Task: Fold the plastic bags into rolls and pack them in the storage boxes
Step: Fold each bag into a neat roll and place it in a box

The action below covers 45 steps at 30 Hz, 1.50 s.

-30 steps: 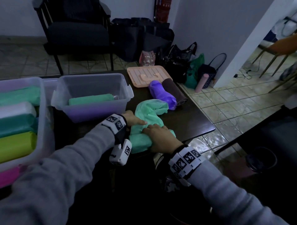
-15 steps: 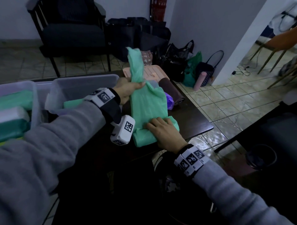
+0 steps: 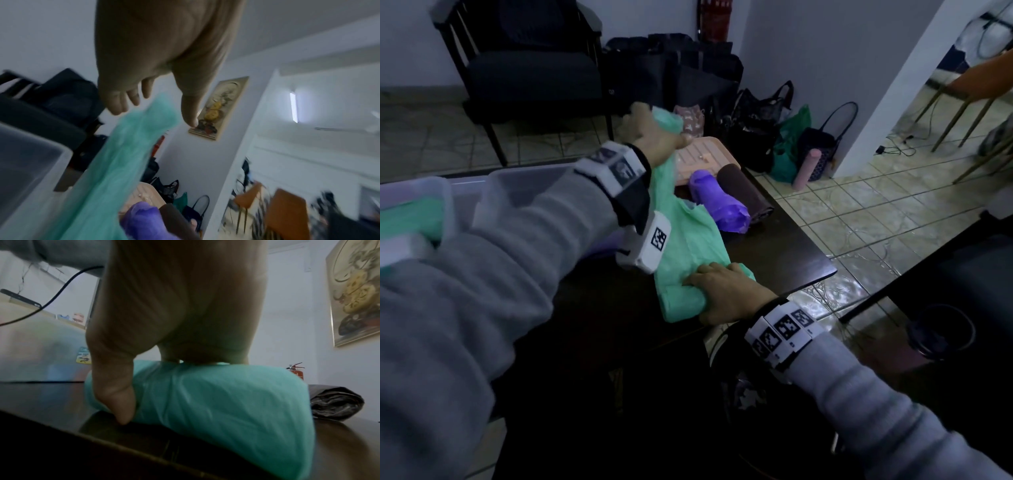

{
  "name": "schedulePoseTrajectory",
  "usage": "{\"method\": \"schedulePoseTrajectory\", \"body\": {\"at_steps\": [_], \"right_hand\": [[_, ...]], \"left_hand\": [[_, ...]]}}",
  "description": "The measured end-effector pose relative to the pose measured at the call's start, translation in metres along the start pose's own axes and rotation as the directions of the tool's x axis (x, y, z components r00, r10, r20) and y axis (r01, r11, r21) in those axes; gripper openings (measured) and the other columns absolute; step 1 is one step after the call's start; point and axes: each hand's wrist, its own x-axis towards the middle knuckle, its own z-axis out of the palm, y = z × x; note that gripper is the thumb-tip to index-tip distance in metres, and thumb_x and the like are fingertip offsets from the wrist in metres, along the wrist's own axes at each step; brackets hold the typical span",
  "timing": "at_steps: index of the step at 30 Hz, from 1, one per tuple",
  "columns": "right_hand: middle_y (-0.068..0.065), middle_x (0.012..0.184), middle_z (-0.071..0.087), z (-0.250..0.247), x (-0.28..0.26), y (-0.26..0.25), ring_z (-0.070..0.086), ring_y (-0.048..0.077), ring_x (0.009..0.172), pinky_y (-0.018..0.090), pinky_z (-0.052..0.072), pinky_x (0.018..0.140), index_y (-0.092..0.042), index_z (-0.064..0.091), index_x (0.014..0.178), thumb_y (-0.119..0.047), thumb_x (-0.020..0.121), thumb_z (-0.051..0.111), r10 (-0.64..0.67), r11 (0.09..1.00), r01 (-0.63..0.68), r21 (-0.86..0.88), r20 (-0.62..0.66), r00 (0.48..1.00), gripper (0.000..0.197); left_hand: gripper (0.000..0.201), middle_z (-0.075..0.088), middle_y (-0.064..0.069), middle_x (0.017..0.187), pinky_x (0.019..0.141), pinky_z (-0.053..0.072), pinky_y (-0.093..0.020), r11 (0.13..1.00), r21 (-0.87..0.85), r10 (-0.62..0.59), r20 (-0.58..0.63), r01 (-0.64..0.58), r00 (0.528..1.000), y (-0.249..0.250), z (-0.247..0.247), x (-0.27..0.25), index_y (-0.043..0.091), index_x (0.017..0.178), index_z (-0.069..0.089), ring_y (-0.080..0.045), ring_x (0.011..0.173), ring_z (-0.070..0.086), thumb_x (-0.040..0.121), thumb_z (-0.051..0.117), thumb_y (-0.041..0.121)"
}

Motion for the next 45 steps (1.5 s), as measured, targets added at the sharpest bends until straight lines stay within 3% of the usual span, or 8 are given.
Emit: {"method": "schedulePoseTrajectory", "body": {"at_steps": [2,5,10,16,25,33,38,45], "right_hand": [[-0.001,0.125,0.051,-0.001,0.002,0.001,0.044,0.020,0.122,0.038,0.030,0.094,-0.026,0.046,0.133,-0.035,0.072,0.068,-0.009,1.000,0.009,-0.002,-0.005,1.000,0.065],[-0.002,0.125,0.052,-0.003,0.003,0.001,0.046,0.019,0.121,0.038,0.031,0.094,-0.027,0.047,0.133,-0.034,0.071,0.069,-0.019,1.000,0.019,-0.006,-0.003,1.000,0.066],[-0.002,0.123,0.051,0.000,0.001,0.001,0.045,0.020,0.121,0.038,0.032,0.096,-0.026,0.045,0.132,-0.033,0.072,0.068,-0.025,1.000,0.025,-0.005,0.004,1.000,0.064],[-0.002,0.123,0.050,0.004,0.001,-0.001,0.045,0.021,0.117,0.038,0.034,0.096,-0.026,0.043,0.132,-0.031,0.071,0.068,-0.044,0.999,0.044,0.012,0.021,0.999,0.067],[0.006,0.116,0.061,0.001,0.009,-0.020,0.058,0.027,0.108,0.034,0.042,0.089,-0.021,0.050,0.123,-0.025,0.071,0.070,-0.110,0.994,0.109,0.031,0.063,0.992,0.055],[0.013,0.111,0.060,0.005,0.003,-0.016,0.059,0.032,0.100,0.038,0.049,0.084,-0.006,0.036,0.130,-0.023,0.068,0.075,-0.056,0.990,0.049,0.135,0.053,0.997,0.075],[0.009,0.116,0.049,0.008,0.001,-0.013,0.055,0.027,0.101,0.023,0.038,0.078,-0.009,0.054,0.119,-0.019,0.065,0.078,-0.048,0.971,0.052,0.235,-0.022,0.999,0.060],[0.010,0.108,0.059,0.019,-0.010,-0.004,0.055,0.027,0.101,0.032,0.038,0.083,-0.008,0.052,0.112,-0.022,0.067,0.079,-0.011,0.943,0.065,0.327,-0.164,0.986,0.054]], "left_hand": [[0.058,0.054,-0.008,0.129,0.093,0.040,-0.022,0.967,0.191,0.149,0.104,-0.167,0.983,0.005,0.005,-0.031,0.011,0.125,0.053,-0.021,0.115,0.053,0.074,0.076,0.027],[0.033,0.057,-0.010,0.128,0.091,0.037,-0.023,0.853,0.372,0.223,0.375,-0.366,0.900,-0.020,0.030,-0.061,0.005,0.121,0.058,-0.023,0.117,0.053,0.089,0.059,0.015],[0.048,0.030,-0.012,0.152,0.110,0.025,-0.030,0.709,0.591,-0.155,0.662,-0.384,0.733,-0.081,0.053,-0.071,0.005,0.144,0.032,-0.025,0.138,0.031,0.101,0.037,0.027],[0.060,-0.006,-0.009,0.158,0.117,0.002,-0.030,0.699,0.548,-0.147,0.739,-0.460,0.657,-0.111,0.047,-0.070,0.012,0.151,0.004,-0.020,0.147,-0.004,0.102,0.032,0.032],[0.062,-0.007,-0.009,0.158,0.117,0.001,-0.031,0.646,0.538,-0.120,0.772,-0.541,0.624,-0.116,0.043,-0.064,0.013,0.151,0.002,-0.023,0.146,-0.006,0.101,0.034,0.032],[0.062,-0.006,-0.008,0.158,0.117,0.001,-0.031,0.649,0.533,-0.110,0.772,-0.543,0.626,-0.119,0.043,-0.062,0.014,0.151,0.002,-0.022,0.146,-0.006,0.101,0.036,0.031],[0.063,-0.007,-0.007,0.158,0.117,0.001,-0.031,0.642,0.536,-0.112,0.773,-0.548,0.624,-0.120,0.043,-0.060,0.016,0.151,0.002,-0.022,0.146,-0.006,0.101,0.034,0.035],[0.063,-0.009,-0.007,0.158,0.117,0.001,-0.033,0.642,0.529,-0.110,0.780,-0.556,0.616,-0.125,0.045,-0.057,0.016,0.151,-0.001,-0.021,0.146,-0.008,0.101,0.033,0.035]]}}
